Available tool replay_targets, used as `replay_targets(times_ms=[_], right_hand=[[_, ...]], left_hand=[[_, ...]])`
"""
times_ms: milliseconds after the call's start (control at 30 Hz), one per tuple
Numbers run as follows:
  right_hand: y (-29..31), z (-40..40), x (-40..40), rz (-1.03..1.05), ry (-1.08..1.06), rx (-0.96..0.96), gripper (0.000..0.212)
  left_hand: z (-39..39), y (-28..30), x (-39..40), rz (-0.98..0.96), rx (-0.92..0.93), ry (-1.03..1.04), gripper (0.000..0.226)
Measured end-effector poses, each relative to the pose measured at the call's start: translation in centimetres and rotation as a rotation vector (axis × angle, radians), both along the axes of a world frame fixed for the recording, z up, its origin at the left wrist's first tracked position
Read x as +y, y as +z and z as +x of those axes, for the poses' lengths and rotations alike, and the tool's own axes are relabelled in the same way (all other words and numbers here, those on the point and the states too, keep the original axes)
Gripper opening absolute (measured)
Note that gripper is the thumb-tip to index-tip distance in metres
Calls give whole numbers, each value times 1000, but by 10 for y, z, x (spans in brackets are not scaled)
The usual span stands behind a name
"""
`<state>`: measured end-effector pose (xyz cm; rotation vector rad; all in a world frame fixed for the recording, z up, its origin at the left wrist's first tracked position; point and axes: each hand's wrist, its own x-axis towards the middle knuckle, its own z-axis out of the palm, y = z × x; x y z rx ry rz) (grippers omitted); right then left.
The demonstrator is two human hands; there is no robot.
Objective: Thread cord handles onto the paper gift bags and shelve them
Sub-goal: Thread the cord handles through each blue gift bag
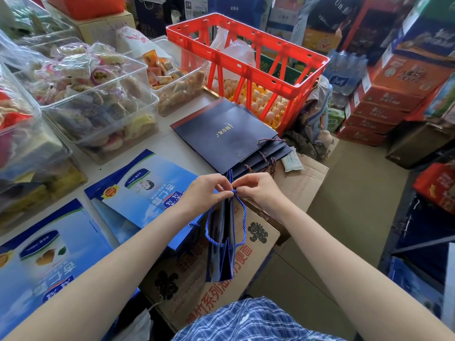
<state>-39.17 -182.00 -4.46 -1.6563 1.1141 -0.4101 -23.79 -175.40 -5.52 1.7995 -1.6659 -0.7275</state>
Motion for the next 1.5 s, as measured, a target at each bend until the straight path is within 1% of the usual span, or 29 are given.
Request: replay_targets(times_ms=[167,400,533,633,733,767,800,867,967,1033,1067,1100,1167,1267,1333,1400,1467,1500], right_hand=[[2,3,-2,33,29,-53,37],[0,5,-1,123,35,-113,31],[2,6,1,143,56,-130,27],[1,4,-1,204,38,-214,28],[-2,3,3,318,3,-337,28],[-5,3,5,329,-6,-349,29],[-8,3,7,302,-11,-322,31],[-12,4,9,190,26,-162,36],[-14,13,10,155,160,-4,38],[-16,24,12,91,206,78,33],[-15,28,12,35,193,111,28],[-14,32,12,-26,170,139,22],[-12,35,9,-102,159,181,16],[-13,37,7,-162,230,294,24],[-15,38,10,-139,248,277,25],[-14,40,11,-135,224,239,17],[-15,39,12,-98,181,178,11],[-17,38,12,-27,163,110,13]], left_hand=[[2,-1,0,-27,-38,-45,9],[7,-4,-2,-76,2,-49,7],[7,-4,-1,-92,-10,-48,11],[7,-6,3,-98,17,-16,16],[9,-7,6,-120,55,31,28],[10,-8,6,-120,68,50,29],[11,-8,7,-115,75,66,28],[14,-8,9,-107,64,83,19],[20,-11,15,-108,69,101,17],[23,-11,18,-97,83,111,26],[24,-10,19,-89,83,113,30],[25,-9,20,-83,87,114,30],[27,-7,22,-80,101,119,22],[28,-5,25,-85,97,124,16],[28,-5,25,-88,84,122,21],[30,-5,25,-87,70,124,27],[31,-6,25,-88,44,127,19],[32,-6,25,-85,21,133,11]])
